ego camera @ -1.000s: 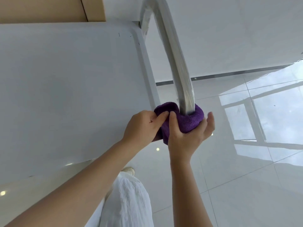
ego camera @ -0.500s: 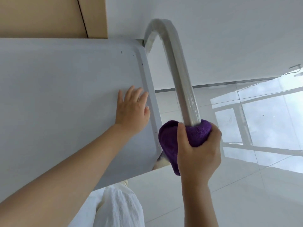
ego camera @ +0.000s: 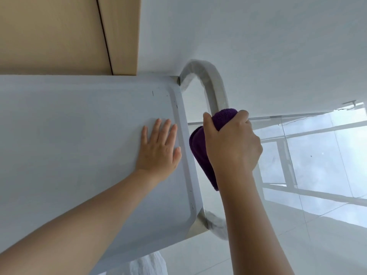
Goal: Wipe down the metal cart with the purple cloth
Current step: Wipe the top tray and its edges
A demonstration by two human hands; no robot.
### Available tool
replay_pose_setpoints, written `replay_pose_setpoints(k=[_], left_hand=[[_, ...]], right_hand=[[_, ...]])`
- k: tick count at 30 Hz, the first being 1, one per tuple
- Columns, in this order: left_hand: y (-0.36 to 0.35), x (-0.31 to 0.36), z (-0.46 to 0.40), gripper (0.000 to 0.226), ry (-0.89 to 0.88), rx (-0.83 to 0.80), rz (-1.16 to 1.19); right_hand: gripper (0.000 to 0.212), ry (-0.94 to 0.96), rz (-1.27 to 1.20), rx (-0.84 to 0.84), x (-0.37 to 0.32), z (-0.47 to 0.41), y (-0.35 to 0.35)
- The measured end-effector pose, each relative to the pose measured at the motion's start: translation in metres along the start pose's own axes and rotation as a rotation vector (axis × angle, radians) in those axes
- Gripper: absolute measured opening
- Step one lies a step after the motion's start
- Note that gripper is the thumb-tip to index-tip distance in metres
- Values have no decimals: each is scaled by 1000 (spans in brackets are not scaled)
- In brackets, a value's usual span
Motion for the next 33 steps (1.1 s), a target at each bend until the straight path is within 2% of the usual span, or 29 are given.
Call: replay_pose_setpoints(k=[10, 19, 26, 30, 33], left_hand=[[2, 1, -1, 59, 51, 40, 1], [1, 2, 3, 57, 84, 102, -15], [4, -1, 1, 58, 96, 136, -28], [5, -3, 0, 58, 104, 156, -35], [5, -3, 0, 58, 114, 138, -42]], right_hand=[[46, 99, -30, -125, -59, -68, -13], [9, 168, 42, -539, -104, -117, -52], [18, 269, 172, -757, -133, -127, -103], [10, 318, 142, -629, -132, -128, -83], [17, 324, 67, -492, -122, -127, -60]])
Point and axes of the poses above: each hand's wrist, its own z-axis away from the middle knuckle, its own y-axis out of the back of the hand, x = y × z, the point moved 10 cm from there along -z, towards the middle knuckle, and after that the axes turned 10 degrees about -z, right-handed, at the moved point
